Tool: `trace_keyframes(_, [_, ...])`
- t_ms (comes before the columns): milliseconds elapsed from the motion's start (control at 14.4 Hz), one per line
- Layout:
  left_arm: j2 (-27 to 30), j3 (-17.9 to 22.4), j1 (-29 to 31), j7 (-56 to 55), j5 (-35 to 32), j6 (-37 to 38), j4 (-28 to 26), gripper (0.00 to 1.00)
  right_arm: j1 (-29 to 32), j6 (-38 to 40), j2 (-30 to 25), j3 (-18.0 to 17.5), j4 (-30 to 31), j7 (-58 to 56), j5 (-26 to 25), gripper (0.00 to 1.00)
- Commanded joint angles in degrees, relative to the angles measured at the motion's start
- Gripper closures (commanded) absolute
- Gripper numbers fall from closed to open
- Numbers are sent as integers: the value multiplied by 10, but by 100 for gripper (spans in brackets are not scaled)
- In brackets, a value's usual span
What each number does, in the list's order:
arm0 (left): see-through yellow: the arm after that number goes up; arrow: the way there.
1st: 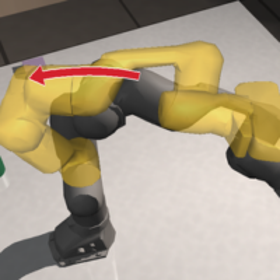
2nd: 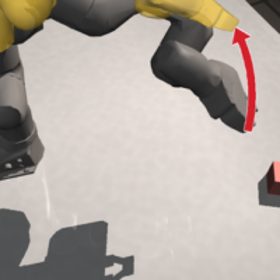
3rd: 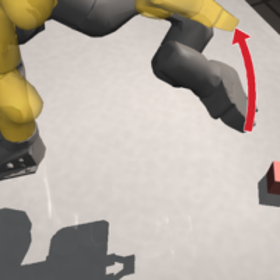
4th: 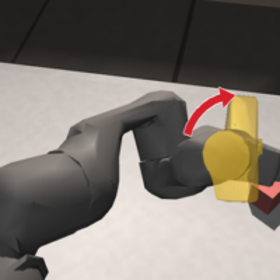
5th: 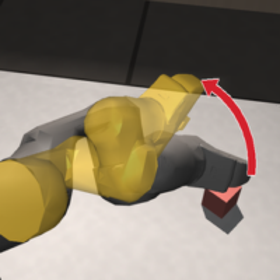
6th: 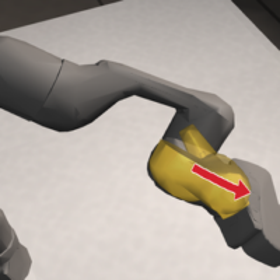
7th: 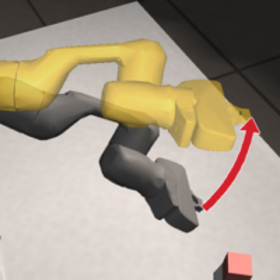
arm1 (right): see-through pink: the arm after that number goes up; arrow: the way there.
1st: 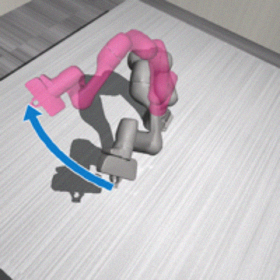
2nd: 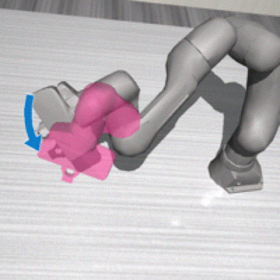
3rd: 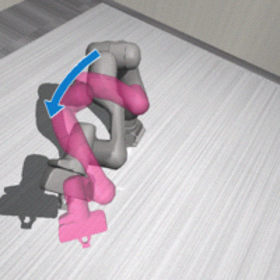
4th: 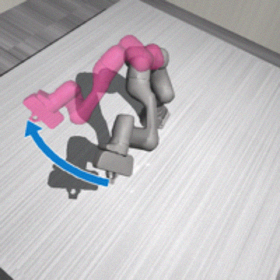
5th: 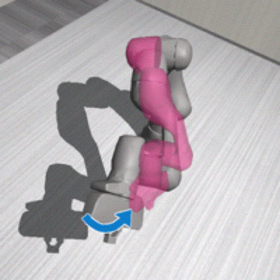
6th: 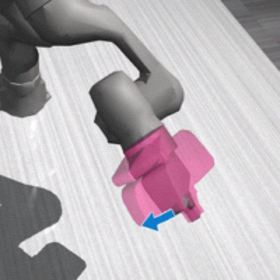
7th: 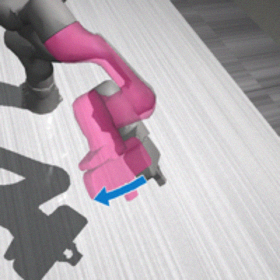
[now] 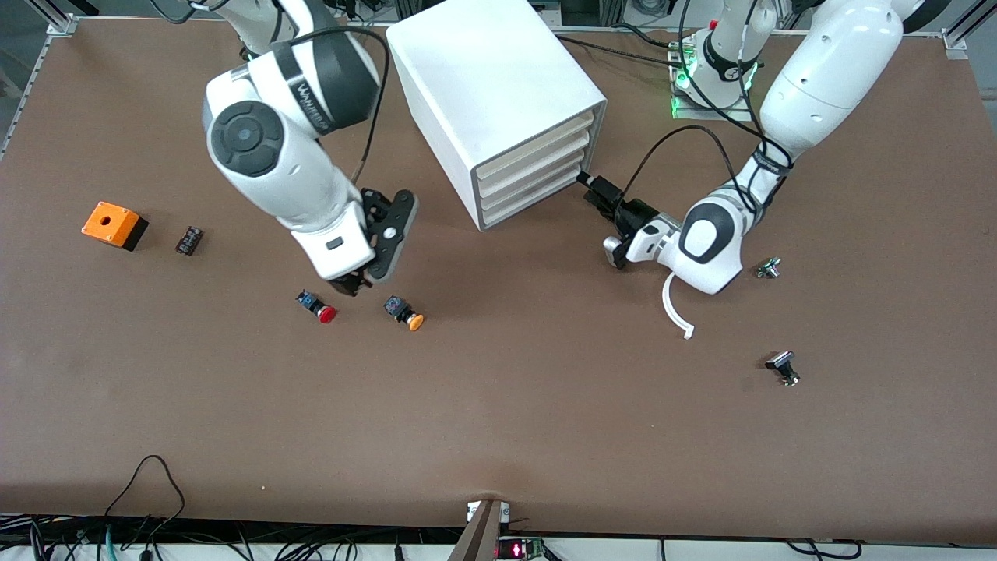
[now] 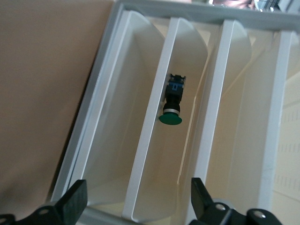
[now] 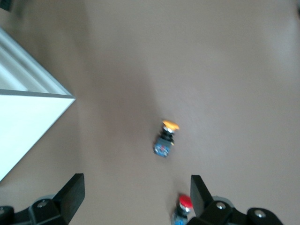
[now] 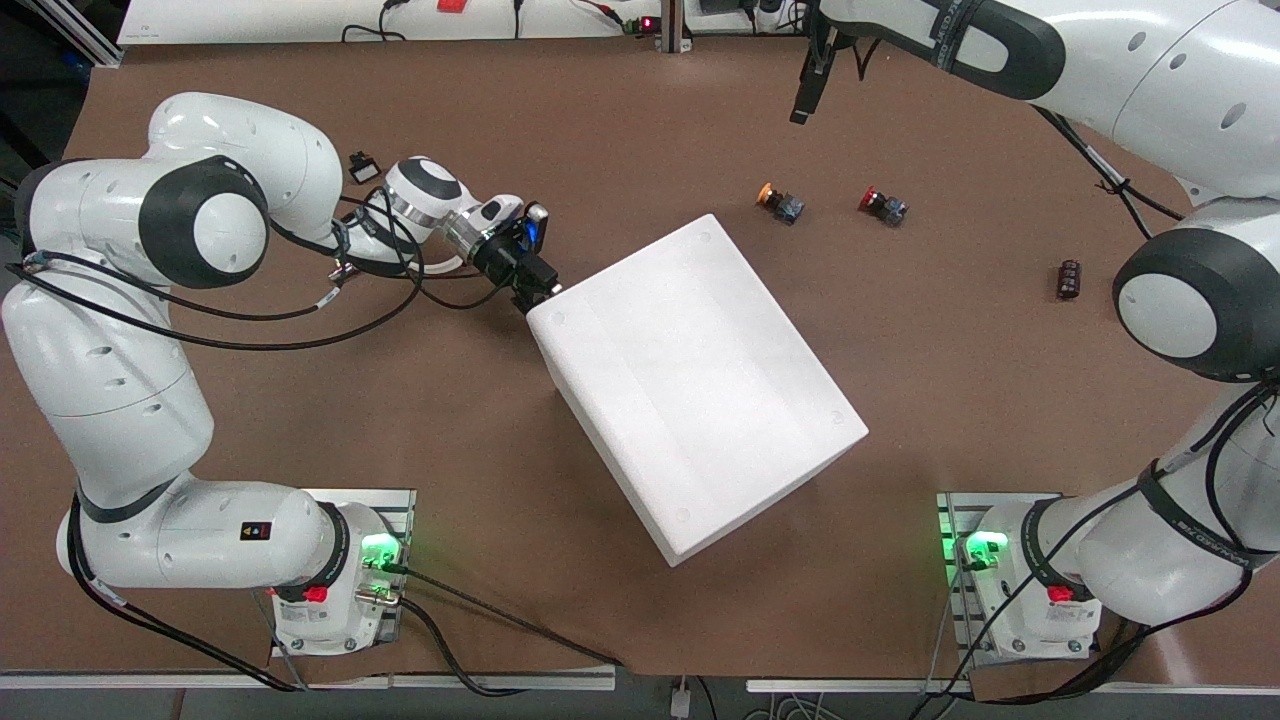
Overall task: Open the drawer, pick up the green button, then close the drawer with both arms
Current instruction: 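Pull the drawer open with the left gripper while the right gripper hovers above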
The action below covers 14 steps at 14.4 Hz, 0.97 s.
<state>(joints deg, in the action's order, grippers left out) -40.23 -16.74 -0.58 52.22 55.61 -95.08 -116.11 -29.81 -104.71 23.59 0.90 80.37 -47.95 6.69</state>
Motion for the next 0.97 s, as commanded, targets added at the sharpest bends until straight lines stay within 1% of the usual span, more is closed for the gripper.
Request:
trace_keyframes(0, [-3,2,-7,54,22,2,-15,5,5,3,8,-11,-14,-47,17,0])
trace_keyframes(138, [-3,2,-13,68,32,-9,-31,6,3,3,19,-15,-14,-47,17,0])
trace_keyframes(277, [-4,2,-26,84,67,-10,-57,6,-16,3,31,-15,-19,-45,12,0])
trace_keyframes(415, [-7,2,-33,99,72,-11,-68,6,-38,2,34,-14,-21,-42,-4,0])
trace_keyframes(554, [-7,2,-32,101,77,-11,-79,6,-39,-7,37,-14,-21,-42,-15,0])
trace_keyframes(692, [-7,2,-33,114,77,-11,-83,10,-40,-8,41,-14,-21,-42,-15,0])
trace_keyframes(762, [-6,2,-34,119,77,-11,-85,19,-40,-8,43,-14,-21,-42,-15,0])
trace_keyframes(831, [-6,2,-34,124,81,-11,-89,30,-39,-8,44,-14,-21,-43,-15,0])
trace_keyframes(900, [-6,2,-34,132,85,-11,-89,51,-39,-8,45,-13,-22,-43,-15,0])
